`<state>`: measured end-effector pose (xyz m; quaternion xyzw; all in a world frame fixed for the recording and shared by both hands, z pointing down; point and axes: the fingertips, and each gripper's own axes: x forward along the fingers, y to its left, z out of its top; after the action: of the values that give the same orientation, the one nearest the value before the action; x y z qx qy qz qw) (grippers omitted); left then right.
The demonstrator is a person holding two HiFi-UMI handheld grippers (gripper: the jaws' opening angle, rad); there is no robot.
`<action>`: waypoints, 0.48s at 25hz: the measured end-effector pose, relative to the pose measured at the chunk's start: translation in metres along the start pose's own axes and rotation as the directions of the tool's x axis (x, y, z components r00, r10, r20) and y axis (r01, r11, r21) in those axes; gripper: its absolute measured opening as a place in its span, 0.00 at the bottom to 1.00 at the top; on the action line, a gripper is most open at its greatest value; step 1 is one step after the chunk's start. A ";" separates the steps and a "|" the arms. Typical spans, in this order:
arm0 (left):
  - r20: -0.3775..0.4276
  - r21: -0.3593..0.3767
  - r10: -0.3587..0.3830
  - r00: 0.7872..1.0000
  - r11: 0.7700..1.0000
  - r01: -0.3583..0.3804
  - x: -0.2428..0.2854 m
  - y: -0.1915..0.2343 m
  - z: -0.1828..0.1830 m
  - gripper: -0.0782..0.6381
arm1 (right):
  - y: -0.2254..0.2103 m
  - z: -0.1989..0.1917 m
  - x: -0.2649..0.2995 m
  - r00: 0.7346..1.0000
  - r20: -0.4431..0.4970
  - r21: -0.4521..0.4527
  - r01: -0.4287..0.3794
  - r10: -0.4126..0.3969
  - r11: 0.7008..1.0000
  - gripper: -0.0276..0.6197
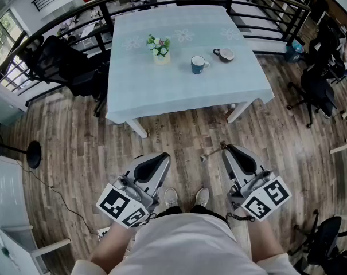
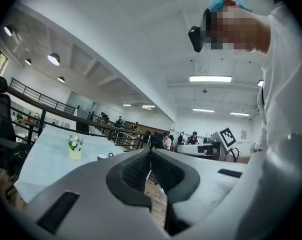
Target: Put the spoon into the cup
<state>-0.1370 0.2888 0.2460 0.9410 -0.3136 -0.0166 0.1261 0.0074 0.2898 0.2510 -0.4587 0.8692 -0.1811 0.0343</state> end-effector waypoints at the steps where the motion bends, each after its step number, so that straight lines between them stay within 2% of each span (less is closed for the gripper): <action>1: 0.000 0.000 0.001 1.000 1.000 -0.001 0.000 -0.001 -0.001 0.14 | 0.000 -0.001 -0.001 1.000 -0.001 -0.002 0.000 0.000 1.000 0.12; 12: -0.007 -0.005 0.003 1.000 1.000 -0.003 0.003 -0.002 -0.006 0.14 | -0.007 -0.005 -0.004 1.000 -0.006 0.007 0.003 -0.003 1.000 0.12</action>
<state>-0.1325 0.2904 0.2518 0.9402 -0.3146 -0.0137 0.1296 0.0144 0.2903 0.2573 -0.4593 0.8680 -0.1855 0.0330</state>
